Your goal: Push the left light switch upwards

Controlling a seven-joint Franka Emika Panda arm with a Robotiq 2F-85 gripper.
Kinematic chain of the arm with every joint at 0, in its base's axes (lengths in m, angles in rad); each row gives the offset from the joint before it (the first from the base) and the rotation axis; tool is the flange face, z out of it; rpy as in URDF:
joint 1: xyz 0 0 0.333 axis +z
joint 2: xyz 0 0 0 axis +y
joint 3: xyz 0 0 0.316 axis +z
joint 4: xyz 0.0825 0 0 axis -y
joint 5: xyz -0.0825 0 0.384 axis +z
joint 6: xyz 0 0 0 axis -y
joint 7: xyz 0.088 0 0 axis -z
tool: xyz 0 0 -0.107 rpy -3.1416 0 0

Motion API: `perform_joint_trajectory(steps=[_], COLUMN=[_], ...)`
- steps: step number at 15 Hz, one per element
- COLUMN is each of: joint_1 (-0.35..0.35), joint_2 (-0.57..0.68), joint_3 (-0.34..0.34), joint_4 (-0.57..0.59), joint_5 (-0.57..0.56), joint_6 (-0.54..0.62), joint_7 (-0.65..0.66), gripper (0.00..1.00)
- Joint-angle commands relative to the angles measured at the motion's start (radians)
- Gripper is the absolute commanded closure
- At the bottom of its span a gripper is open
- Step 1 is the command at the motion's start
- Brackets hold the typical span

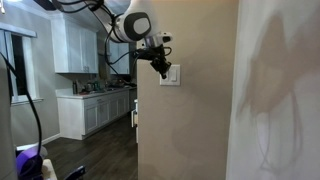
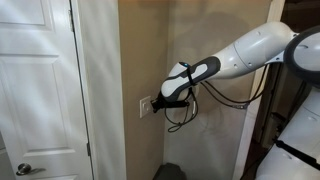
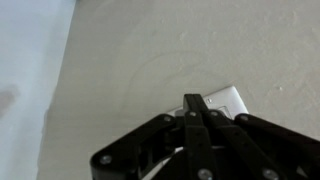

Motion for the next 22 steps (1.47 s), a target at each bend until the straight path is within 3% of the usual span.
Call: perform_joint_trajectory(steps=[1,6,15,22], joint_1=[0.024,0.053,-0.007,-0.020], joint_2=[0.049,0.103,0.131,0.108], joint_3=[-0.007,-0.010,0.010,0.009], joint_4=[0.025,0.063,0.113,0.114], joint_5=[0.043,0.065,-0.133,-0.200], joint_6=[0.097,0.154,0.193,0.128], joint_7=[-0.025,-0.036,0.064,0.101], gripper=[1.00,1.00,1.00,1.00])
